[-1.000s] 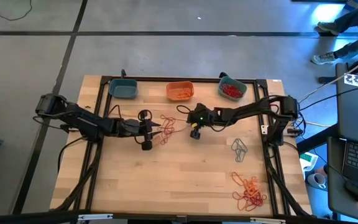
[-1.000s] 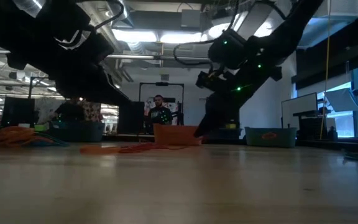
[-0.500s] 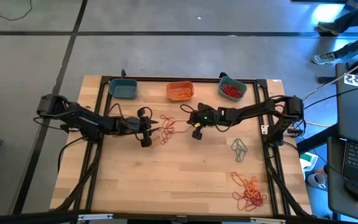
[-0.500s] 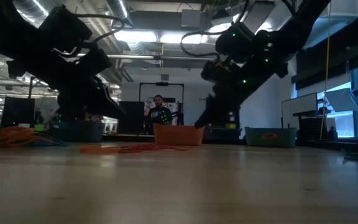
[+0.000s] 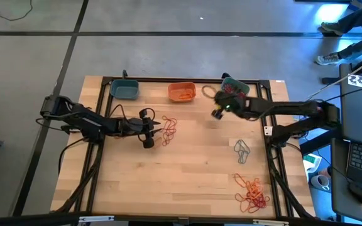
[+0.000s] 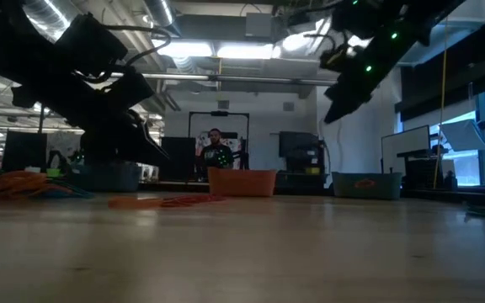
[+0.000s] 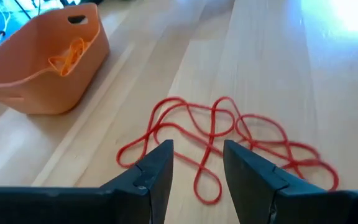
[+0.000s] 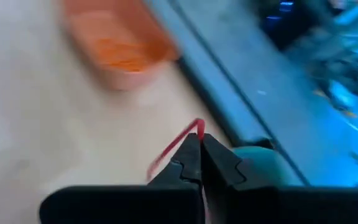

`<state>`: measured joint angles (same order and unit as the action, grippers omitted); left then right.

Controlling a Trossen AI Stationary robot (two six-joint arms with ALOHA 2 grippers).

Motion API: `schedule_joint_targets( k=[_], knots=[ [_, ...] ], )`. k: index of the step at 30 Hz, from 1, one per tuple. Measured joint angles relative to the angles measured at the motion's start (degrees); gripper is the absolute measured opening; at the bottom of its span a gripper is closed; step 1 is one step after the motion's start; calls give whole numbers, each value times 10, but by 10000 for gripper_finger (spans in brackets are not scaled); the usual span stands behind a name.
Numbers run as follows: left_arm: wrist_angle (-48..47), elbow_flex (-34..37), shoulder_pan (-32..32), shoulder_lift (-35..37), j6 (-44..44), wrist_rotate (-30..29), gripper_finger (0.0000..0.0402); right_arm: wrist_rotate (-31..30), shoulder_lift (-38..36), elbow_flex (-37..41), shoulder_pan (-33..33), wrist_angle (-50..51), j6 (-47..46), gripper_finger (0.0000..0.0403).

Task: Sort rubber bands into baskets
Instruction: Put the red rubber band into the green bin

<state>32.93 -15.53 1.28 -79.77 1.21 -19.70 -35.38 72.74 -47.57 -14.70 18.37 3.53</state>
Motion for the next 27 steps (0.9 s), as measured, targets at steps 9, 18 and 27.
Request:
schedule_joint_targets(
  k=[9,18,27],
  knots=[
    [8,0,0,0,2,0,138,-36,-67,0,-133,23,73,3],
    [8,0,0,0,2,0,138,85,-1,0,-245,11,58,3],
    [8,0,0,0,1,0,138,95,89,0,-320,59,-3,89]
  ],
)
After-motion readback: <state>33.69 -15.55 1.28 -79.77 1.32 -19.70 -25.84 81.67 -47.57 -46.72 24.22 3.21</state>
